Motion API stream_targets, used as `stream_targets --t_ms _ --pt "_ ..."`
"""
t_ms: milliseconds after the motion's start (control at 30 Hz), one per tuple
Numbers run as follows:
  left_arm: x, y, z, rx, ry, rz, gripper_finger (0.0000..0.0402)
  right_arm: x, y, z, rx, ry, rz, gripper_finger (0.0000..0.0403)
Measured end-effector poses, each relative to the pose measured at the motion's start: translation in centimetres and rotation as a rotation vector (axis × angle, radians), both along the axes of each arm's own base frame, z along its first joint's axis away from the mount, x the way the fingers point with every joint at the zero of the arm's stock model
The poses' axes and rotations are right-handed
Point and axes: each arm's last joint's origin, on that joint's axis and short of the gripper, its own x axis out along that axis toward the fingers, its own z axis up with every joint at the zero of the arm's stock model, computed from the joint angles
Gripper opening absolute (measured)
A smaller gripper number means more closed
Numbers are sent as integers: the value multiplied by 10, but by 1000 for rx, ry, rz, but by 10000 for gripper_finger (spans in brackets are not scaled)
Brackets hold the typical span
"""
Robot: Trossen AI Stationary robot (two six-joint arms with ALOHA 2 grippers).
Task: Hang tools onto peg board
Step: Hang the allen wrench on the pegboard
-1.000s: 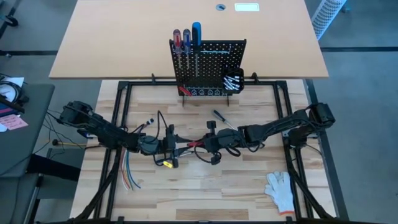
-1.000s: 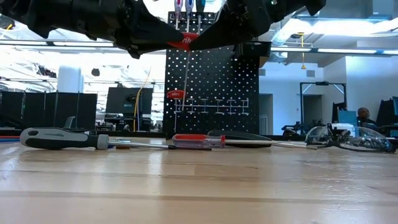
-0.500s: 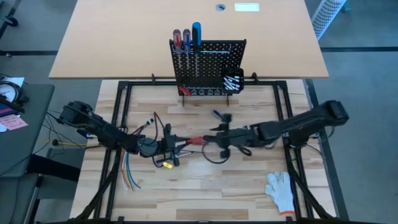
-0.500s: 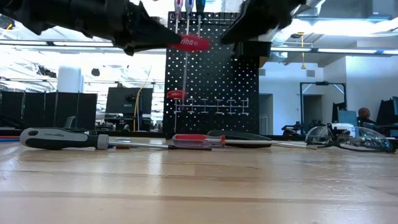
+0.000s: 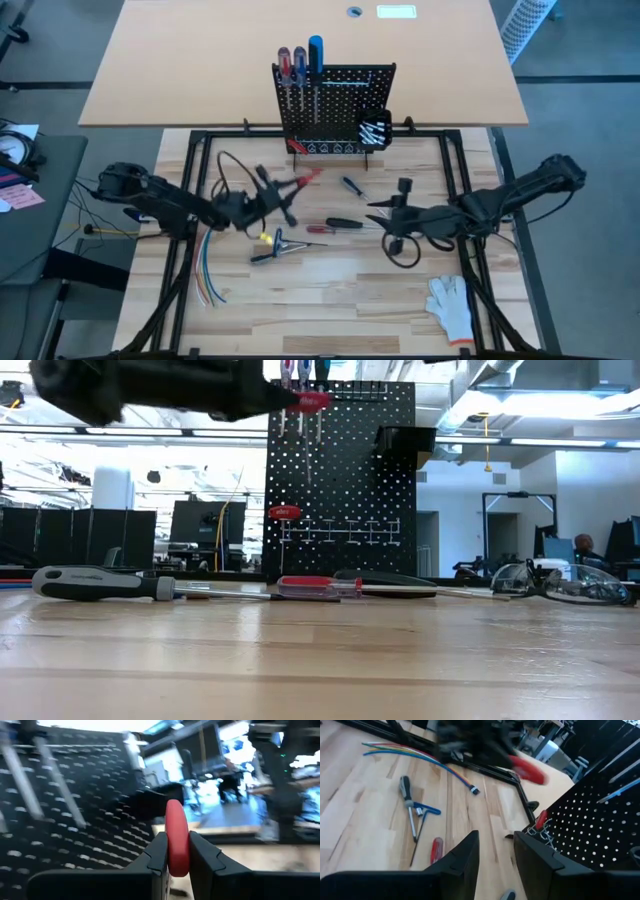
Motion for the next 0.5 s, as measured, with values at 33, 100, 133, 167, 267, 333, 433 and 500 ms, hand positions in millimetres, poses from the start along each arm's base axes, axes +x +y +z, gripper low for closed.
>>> stream_targets --t_ms 33,100,133,167,267,333,433,500 --pt "0 8 2 9 -16 12 39 -1 0 1 1 -4 2 127" --pt "0 24 4 21 -32 28 39 -1 2 1 0 -6 9 127" --pt "1 32 5 24 -34 37 39 -2 2 1 -3 -5 13 127" --pt "1 38 7 26 -37 51 39 -2 2 1 -7 -2 14 127" --pt "1 53 10 32 -49 74 39 0 3 0 -13 4 16 127" --pt "2 61 11 22 -53 66 39 0 3 -1 -27 12 20 127" --pt "2 74 7 -13 -10 83 39 1 3 -1 -27 10 20 127" --pt "2 81 3 -40 24 98 39 1 3 -1 -30 10 21 127"
